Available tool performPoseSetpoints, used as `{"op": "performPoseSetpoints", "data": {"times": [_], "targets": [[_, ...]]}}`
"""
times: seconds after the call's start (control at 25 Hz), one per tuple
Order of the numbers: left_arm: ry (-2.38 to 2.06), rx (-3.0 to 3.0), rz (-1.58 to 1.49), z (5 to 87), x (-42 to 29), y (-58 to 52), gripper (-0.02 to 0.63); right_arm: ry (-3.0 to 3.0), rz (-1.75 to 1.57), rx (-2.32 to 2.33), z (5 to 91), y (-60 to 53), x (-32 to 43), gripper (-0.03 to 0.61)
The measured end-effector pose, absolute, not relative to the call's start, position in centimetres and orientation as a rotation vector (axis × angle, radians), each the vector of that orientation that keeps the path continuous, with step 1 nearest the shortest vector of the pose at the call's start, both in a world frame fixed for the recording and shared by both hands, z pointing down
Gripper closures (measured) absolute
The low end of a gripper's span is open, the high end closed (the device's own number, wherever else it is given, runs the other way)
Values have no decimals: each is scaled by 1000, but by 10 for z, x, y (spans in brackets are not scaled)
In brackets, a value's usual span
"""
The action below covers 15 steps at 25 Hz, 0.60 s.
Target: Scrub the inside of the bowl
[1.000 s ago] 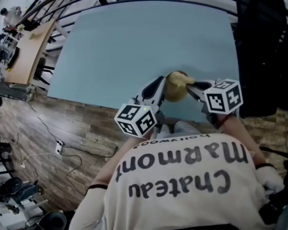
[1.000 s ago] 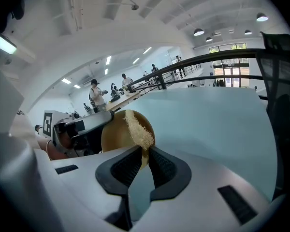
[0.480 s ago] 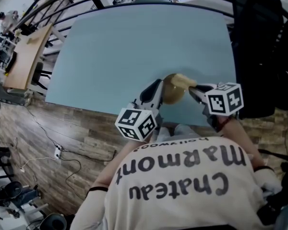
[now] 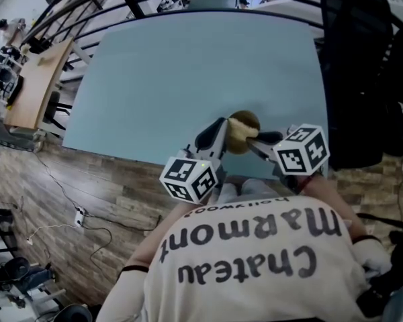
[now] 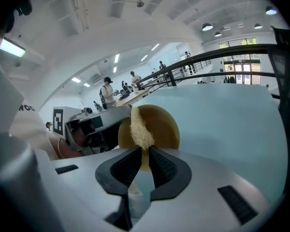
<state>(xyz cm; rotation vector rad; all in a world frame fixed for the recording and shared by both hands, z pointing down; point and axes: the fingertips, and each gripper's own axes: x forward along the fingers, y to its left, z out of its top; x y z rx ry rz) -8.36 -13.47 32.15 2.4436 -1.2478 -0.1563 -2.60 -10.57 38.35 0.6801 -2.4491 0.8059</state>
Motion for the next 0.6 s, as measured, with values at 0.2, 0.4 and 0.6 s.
{"op": "performPoseSetpoints", "data": {"times": [0.2,0.4,0.6], "targets": [[-1223,2448,-150,323,-76,-126,598,-2427,851,736,390,-107,-11,511],[-1217,2445,-147,323,-75,-124,598,-2418,873,785,391,-110,1,511],[-1213,2429,-148,325,-78,-120,598,-2405,890,807,393,-107,7,511]]}}
